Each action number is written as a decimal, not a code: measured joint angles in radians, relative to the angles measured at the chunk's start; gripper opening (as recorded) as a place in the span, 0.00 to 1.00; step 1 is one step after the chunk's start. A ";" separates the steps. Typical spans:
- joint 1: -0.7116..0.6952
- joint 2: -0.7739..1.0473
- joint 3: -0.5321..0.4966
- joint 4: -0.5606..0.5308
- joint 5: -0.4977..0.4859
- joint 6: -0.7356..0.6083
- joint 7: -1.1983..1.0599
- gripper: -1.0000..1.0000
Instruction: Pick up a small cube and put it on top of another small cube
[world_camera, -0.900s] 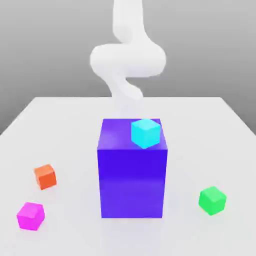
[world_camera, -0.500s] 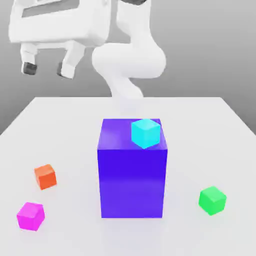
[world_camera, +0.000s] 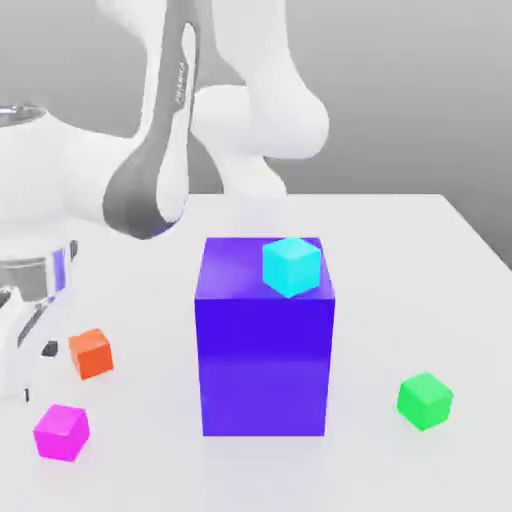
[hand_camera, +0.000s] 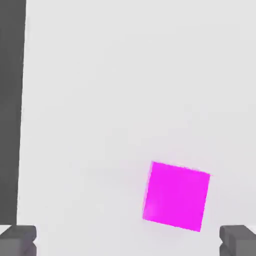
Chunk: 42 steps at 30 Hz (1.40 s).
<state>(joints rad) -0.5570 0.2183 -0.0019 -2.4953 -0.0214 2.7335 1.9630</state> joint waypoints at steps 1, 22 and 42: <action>-0.006 0.035 0.001 0.002 0.013 0.023 0.007 0.50; 0.035 -0.043 0.063 0.014 0.024 0.028 -0.017 0.00; 0.714 -0.268 0.435 -0.155 0.015 -0.053 0.071 0.00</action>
<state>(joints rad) 0.1569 -0.0493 0.4335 -2.6500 -0.0060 2.6805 2.0336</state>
